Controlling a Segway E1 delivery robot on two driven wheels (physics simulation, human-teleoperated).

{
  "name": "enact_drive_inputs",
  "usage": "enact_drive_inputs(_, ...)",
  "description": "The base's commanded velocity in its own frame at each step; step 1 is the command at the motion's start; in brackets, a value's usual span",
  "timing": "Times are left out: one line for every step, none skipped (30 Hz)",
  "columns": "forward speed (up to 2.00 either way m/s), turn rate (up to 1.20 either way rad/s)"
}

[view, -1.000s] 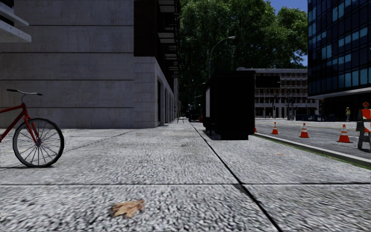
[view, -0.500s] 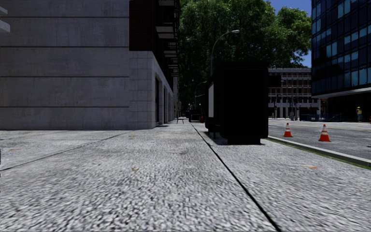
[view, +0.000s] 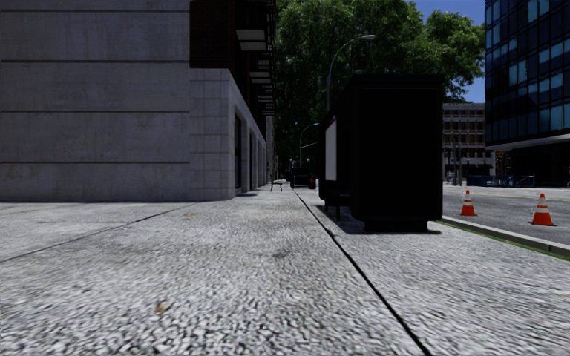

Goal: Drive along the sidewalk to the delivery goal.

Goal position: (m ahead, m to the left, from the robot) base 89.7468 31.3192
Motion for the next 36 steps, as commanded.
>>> enact_drive_inputs(2.0,0.0)
enact_drive_inputs(2.0,0.0)
enact_drive_inputs(2.0,0.0)
enact_drive_inputs(2.0,0.0)
enact_drive_inputs(2.0,0.0)
enact_drive_inputs(2.0,0.0)
enact_drive_inputs(2.0,0.0)
enact_drive_inputs(2.0,0.0)
enact_drive_inputs(2.0,0.0)
enact_drive_inputs(2.0,0.0)
enact_drive_inputs(2.0,0.0)
enact_drive_inputs(2.0,0.0)
enact_drive_inputs(2.0,0.0)
enact_drive_inputs(2.0,0.0)
enact_drive_inputs(2.0,0.0)
enact_drive_inputs(2.0,0.0)
enact_drive_inputs(2.0,0.0)
enact_drive_inputs(2.0,0.0)
enact_drive_inputs(2.0,0.0)
enact_drive_inputs(2.0,0.0)
enact_drive_inputs(2.0,0.0)
enact_drive_inputs(2.0,0.0)
enact_drive_inputs(2.0,0.0)
enact_drive_inputs(2.0,0.0)
enact_drive_inputs(2.0,0.0)
enact_drive_inputs(2.0,0.0)
enact_drive_inputs(2.0,0.0)
enact_drive_inputs(2.0,0.0)
enact_drive_inputs(2.0,0.0)
enact_drive_inputs(2.0,0.0)
enact_drive_inputs(2.0,0.0)
enact_drive_inputs(2.0,0.0)
enact_drive_inputs(2.0,0.0)
enact_drive_inputs(2.0,0.0)
enact_drive_inputs(2.0,0.0)
enact_drive_inputs(2.0,0.0)
